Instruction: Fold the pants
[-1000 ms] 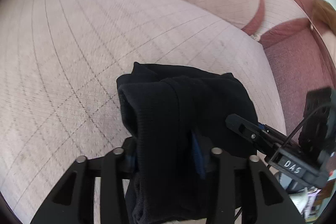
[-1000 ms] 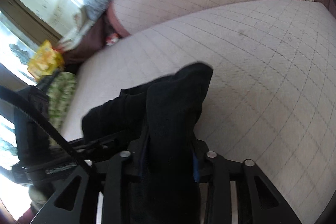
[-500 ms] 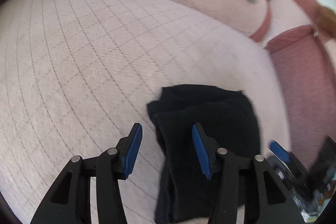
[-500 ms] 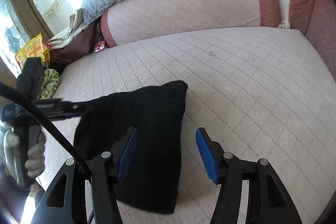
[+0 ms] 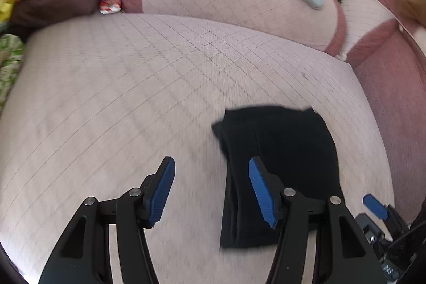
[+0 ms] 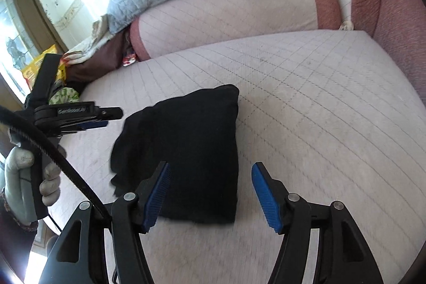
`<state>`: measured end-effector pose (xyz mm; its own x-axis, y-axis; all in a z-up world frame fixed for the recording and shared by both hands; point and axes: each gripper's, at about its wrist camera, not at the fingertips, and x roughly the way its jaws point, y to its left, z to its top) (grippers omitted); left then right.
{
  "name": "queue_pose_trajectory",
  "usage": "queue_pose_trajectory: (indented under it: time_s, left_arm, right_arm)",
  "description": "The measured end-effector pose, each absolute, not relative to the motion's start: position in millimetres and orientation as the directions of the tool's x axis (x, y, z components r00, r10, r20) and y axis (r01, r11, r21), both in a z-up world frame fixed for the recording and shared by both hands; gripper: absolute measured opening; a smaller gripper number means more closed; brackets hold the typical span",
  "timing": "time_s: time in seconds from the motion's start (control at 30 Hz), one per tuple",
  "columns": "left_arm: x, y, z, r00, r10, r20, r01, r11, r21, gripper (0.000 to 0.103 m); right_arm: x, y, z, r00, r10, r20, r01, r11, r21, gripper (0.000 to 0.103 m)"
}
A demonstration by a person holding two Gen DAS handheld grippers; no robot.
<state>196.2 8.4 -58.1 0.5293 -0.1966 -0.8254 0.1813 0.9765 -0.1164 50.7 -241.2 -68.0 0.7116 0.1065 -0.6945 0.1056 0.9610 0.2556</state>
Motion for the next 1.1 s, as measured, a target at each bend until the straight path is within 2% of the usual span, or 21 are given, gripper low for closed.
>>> queue_pose_trajectory:
  time_s: [0.1, 0.3, 0.43, 0.6, 0.7, 0.83, 1.1]
  left_arm:
    - [149, 13, -53, 0.575, -0.183, -0.798, 0.19, 0.978, -0.087, 0.059]
    - [56, 6, -47, 0.733, -0.049, -0.679, 0.096, 0.995, 0.031, 0.076]
    - [9, -5, -44, 0.83, 0.089, -0.55, -0.009, 0.989, 0.146, 0.088]
    - [-33, -23, -34, 0.902, 0.152, -0.404, -0.06, 0.971, 0.231, 0.102]
    - [-39, -30, -28, 0.901, 0.147, -0.409, -0.052, 0.97, 0.236, 0.103]
    - [-38, -38, -30, 0.879, 0.124, -0.461, -0.025, 0.976, 0.216, 0.103]
    - [-18, -47, -65, 0.763, 0.057, -0.644, 0.051, 0.988, 0.148, 0.103]
  right_arm:
    - [18, -224, -69, 0.713, 0.087, -0.696, 0.105, 0.968, 0.229, 0.072]
    - [-38, -193, -83, 0.7, 0.022, -0.714, 0.149, 0.973, 0.176, 0.074]
    - [-58, -191, -88, 0.691, -0.023, -0.722, 0.211, 0.962, 0.171, 0.074]
    - [-74, -192, -80, 0.703, -0.077, -0.707, 0.275, 0.946, 0.17, 0.076]
    - [-80, -190, -75, 0.713, -0.107, -0.693, 0.284, 0.948, 0.147, 0.079]
    - [-83, -188, -78, 0.705, -0.118, -0.699, 0.288, 0.949, 0.131, 0.081]
    - [-77, -192, -94, 0.661, -0.107, -0.743, 0.304, 0.943, 0.135, 0.081]
